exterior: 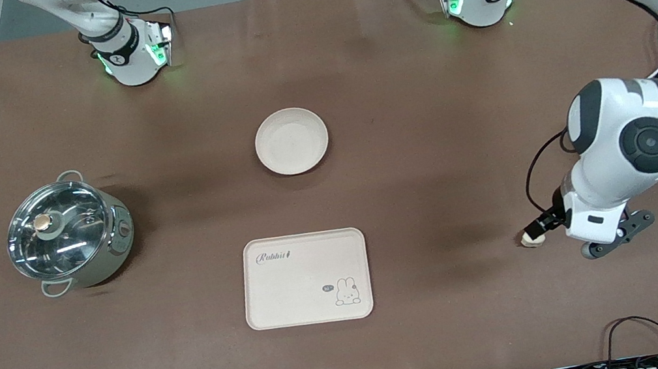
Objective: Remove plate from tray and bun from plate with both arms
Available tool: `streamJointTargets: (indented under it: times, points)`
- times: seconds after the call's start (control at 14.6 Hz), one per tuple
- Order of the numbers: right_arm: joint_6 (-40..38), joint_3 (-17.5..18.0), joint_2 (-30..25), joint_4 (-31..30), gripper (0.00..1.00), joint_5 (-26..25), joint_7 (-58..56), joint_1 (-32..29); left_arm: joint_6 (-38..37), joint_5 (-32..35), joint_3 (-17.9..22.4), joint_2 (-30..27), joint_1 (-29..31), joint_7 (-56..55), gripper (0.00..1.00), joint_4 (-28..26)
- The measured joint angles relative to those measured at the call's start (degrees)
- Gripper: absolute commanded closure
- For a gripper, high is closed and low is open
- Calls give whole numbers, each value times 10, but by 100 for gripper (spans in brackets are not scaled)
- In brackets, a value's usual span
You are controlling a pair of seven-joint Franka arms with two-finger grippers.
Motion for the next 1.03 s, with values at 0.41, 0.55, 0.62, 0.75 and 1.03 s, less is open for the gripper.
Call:
streamJointTargets:
  times: [0.41, 0.55, 0.62, 0.75, 1.03]
  points:
    - [0, 0, 0, 0, 0, 0, 0, 1, -69, 1, 1, -92, 20, 112, 0, 4]
    - [-1, 0, 0, 0, 0, 0, 0, 1, -86, 1, 1, -124, 36, 187, 0, 5]
    - [-1, 0, 0, -1, 0, 0, 0, 1, -102, 1, 1, -142, 45, 223, 0, 5]
    - [-1, 0, 0, -1, 0, 0, 0, 1, -131, -4, 0, -177, 53, 261, 0, 6]
    - [-2, 0, 0, -1, 0, 0, 0, 1, -217, -59, -2, -248, 51, 279, 0, 5]
